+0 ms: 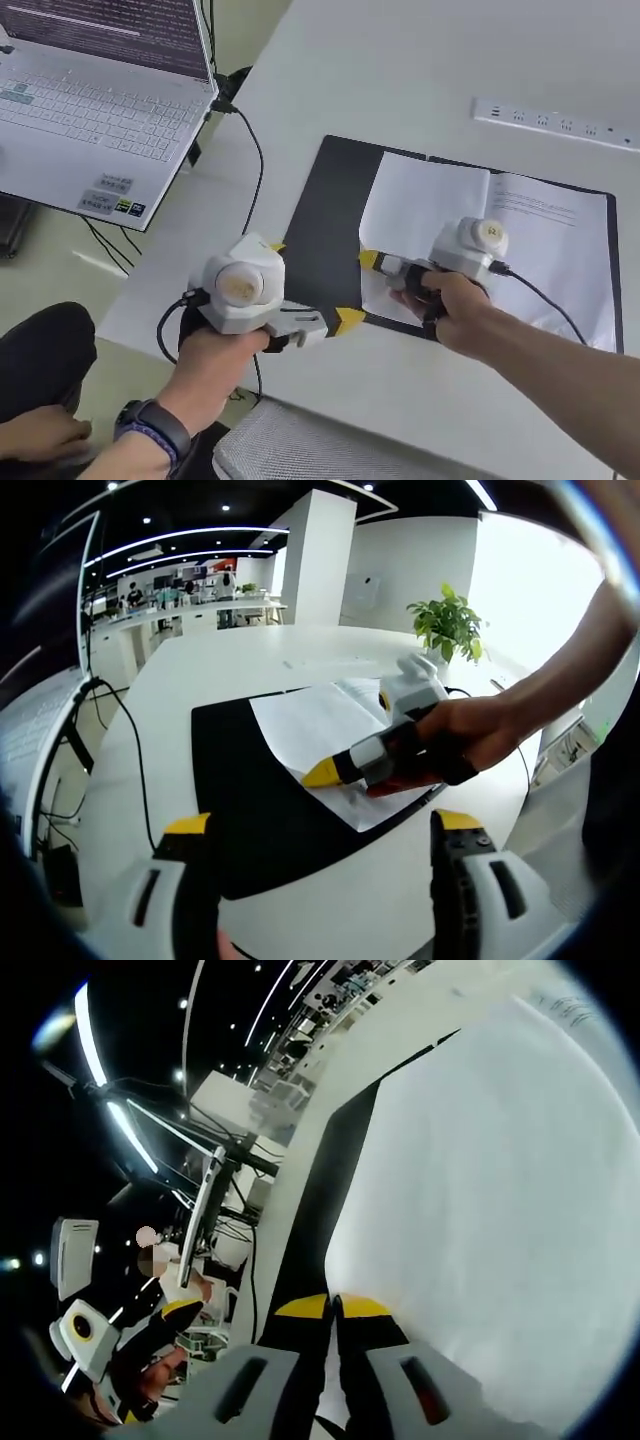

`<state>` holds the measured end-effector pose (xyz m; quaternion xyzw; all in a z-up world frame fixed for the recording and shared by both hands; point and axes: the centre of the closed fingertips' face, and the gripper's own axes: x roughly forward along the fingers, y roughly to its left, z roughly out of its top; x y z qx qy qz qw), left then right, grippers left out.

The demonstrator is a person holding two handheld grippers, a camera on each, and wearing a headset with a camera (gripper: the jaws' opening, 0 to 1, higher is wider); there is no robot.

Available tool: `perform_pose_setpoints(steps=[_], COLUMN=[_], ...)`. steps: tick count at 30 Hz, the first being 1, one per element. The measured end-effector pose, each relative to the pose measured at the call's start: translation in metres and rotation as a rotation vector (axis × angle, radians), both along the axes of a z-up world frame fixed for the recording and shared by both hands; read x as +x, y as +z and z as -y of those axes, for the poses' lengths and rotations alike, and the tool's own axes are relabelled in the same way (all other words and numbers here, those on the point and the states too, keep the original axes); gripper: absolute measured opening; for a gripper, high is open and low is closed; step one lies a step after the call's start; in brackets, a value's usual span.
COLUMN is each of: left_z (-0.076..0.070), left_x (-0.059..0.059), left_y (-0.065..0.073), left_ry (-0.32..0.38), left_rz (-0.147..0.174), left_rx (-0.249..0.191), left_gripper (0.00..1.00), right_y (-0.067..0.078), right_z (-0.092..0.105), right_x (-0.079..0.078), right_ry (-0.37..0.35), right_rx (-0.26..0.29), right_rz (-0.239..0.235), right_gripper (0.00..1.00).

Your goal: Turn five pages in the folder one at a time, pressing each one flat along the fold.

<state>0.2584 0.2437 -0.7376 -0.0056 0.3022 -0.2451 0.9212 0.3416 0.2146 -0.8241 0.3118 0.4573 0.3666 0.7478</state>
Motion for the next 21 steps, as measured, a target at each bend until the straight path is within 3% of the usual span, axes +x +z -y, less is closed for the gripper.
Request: perform_pose_setpoints(steps=[13,21], left_z=[0.004,0.004], left_x=[-0.003,0.002], left_y=[-0.001,-0.001], left_ry=[-0.007,-0.007], left_rz=[-0.011,-0.012], left_rx=[-0.001,0.0], left_gripper=[0.88,0.79], right_y=[0.011,0.016], right_z=[-0.009,-0.01], right_x=[-0.008,-0.012], right_ry=[0.041,0.061], right_rx=[0.031,0.048], right_rz=[0.038,0.039], right_gripper=[0.15,0.2])
